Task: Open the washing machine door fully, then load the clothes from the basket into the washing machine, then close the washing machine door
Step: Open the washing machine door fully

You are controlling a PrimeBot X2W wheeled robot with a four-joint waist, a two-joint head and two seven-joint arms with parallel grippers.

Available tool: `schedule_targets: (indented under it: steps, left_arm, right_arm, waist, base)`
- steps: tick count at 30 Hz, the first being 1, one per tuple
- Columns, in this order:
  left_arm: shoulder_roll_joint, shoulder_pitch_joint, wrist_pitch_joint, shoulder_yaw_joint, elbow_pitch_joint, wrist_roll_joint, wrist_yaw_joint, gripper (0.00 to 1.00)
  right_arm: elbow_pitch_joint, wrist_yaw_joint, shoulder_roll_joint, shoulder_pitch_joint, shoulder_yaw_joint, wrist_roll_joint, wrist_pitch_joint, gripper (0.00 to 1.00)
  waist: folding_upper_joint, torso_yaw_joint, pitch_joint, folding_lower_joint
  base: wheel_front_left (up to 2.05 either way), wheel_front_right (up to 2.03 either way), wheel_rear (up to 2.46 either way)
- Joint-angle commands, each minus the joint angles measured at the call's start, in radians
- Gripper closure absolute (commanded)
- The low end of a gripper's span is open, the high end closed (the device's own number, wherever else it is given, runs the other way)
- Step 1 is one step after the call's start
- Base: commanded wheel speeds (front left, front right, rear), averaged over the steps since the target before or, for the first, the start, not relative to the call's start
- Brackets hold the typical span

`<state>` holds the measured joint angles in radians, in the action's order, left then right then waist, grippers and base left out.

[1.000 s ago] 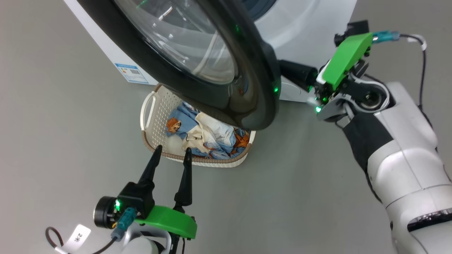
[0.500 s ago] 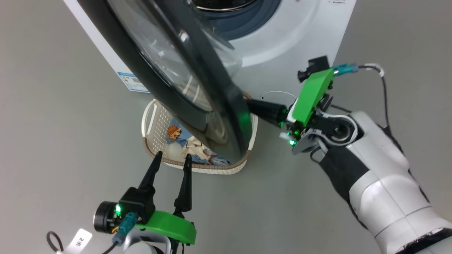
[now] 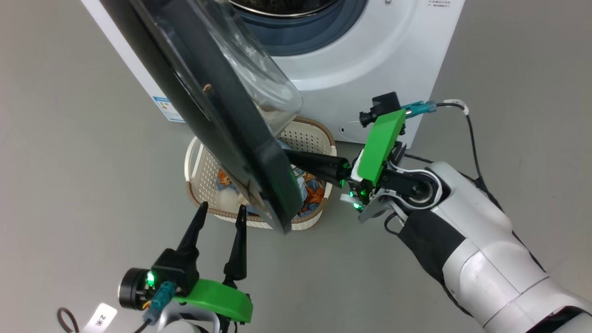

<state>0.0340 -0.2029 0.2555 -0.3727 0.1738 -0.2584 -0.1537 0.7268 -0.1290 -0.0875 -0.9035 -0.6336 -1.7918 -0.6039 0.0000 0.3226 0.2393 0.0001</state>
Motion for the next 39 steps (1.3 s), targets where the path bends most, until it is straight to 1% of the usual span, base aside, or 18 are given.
schedule_targets:
  steps: [1, 7, 11, 14, 17, 20, 24, 27, 29, 32, 34, 39]
  left_arm:
    - [0.016, -0.002, 0.006, 0.038, -0.022, 0.012, 0.001, 0.0]
    - [0.016, -0.004, 0.006, 0.054, -0.022, 0.014, 0.001, 0.0]
    - [0.016, -0.001, 0.006, 0.064, -0.021, 0.014, -0.001, 0.0]
    - [0.016, 0.006, 0.006, 0.075, -0.019, 0.016, 0.0, 0.0]
    - [0.016, 0.021, 0.006, 0.094, -0.011, 0.024, 0.002, 0.0]
    - [0.016, 0.035, 0.006, 0.112, -0.006, 0.032, 0.006, 0.0]
    - [0.016, 0.053, 0.006, 0.139, -0.01, 0.04, 0.009, 0.0]
    - [0.016, 0.066, 0.006, 0.158, -0.012, 0.053, 0.015, 0.0]
    - [0.016, 0.073, 0.006, 0.169, -0.014, 0.063, 0.018, 0.0]
    - [0.016, 0.081, 0.006, 0.189, -0.019, 0.074, 0.023, 0.0]
    - [0.016, 0.087, 0.006, 0.201, -0.02, 0.08, 0.027, 0.0]
    - [0.016, 0.109, 0.006, 0.23, -0.025, 0.088, 0.03, 0.0]
  right_arm:
    - [-0.034, -0.002, 0.037, 0.012, -0.02, -0.012, 0.004, 1.0]
    - [-0.038, -0.002, 0.036, 0.008, -0.074, -0.046, 0.039, 1.0]
    - [-0.036, -0.002, 0.016, 0.005, -0.102, -0.052, 0.069, 1.0]
    - [-0.069, -0.002, -0.031, 0.002, -0.135, 0.023, 0.153, 1.0]
    - [-0.128, -0.002, -0.08, 0.033, -0.153, 0.092, 0.239, 1.0]
    - [-0.208, -0.002, -0.146, 0.079, -0.18, 0.181, 0.32, 1.0]
    - [-0.317, -0.002, -0.244, 0.143, -0.202, 0.325, 0.462, 1.0]
    - [-0.366, -0.002, -0.32, 0.177, -0.223, 0.478, 0.58, 1.0]
    - [-0.379, -0.002, -0.357, 0.207, -0.221, 0.564, 0.652, 1.0]
    - [-0.368, -0.002, -0.395, 0.251, -0.19, 0.689, 0.745, 1.0]
    - [-0.348, -0.002, -0.408, 0.28, -0.158, 0.786, 0.791, 1.0]
    - [-0.323, -0.002, -0.38, 0.396, 0.0, 0.977, 0.844, 1.0]
  waist:
    - [0.0, 0.0, 0.001, -0.0001]
    - [0.0, -0.003, -0.001, -0.0001]
    - [0.0, -0.01, -0.011, -0.0001]
    - [0.0, -0.019, -0.027, -0.0001]
    - [0.0, -0.034, -0.05, -0.0001]
    - [0.0, -0.052, -0.075, -0.0001]
    - [0.0, -0.082, -0.107, -0.0001]
    - [0.0, -0.108, -0.125, -0.0001]
    - [0.0, -0.125, -0.134, -0.0001]
    - [0.0, -0.149, -0.145, -0.0001]
    - [0.0, -0.163, -0.154, -0.0001]
    - [0.0, -0.194, -0.177, -0.0001]
  base:
    - [0.0, 0.0, 0.0]
    - [0.0, 0.0, 0.0]
    - [0.0, 0.0, 0.0]
    - [0.0, 0.0, 0.0]
    - [0.0, 0.0, 0.0]
    - [0.0, 0.0, 0.0]
    - [0.0, 0.0, 0.0]
    - [0.0, 0.0, 0.0]
    - [0.0, 0.0, 0.0]
    - [0.0, 0.0, 0.0]
    - [0.0, 0.0, 0.0]
    - [0.0, 0.0, 0.0]
